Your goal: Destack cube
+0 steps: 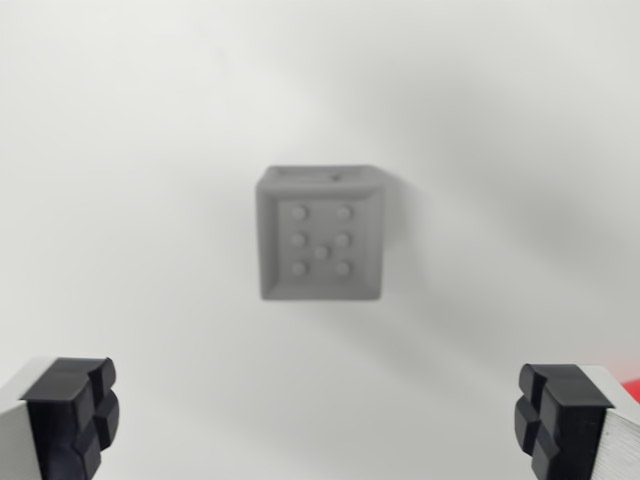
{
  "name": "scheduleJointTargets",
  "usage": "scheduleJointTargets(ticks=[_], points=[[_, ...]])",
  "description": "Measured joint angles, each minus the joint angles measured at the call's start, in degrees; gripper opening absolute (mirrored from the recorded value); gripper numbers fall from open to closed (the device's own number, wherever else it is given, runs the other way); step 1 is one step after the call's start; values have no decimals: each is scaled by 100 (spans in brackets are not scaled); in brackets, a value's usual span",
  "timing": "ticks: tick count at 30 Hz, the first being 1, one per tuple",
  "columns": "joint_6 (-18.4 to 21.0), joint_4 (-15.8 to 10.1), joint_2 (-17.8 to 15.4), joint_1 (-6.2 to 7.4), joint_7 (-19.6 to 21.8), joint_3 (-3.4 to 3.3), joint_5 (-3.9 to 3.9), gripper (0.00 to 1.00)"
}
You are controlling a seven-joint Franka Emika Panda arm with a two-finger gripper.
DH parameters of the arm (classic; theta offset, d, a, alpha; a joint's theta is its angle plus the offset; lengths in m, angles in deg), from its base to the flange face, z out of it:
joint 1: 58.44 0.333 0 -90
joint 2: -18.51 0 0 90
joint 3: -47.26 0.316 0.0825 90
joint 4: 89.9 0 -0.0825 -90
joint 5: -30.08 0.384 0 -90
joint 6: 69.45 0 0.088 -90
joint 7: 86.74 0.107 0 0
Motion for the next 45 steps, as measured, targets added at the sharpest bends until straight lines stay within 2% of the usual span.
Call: scheduleJointTargets(ticks=[22, 35, 45], points=[[1225, 376, -857, 4, -72, 2, 100, 100], [1745, 632, -1119, 5, -88, 2, 123, 100], [1949, 748, -1202, 5, -93, 2, 129, 100]])
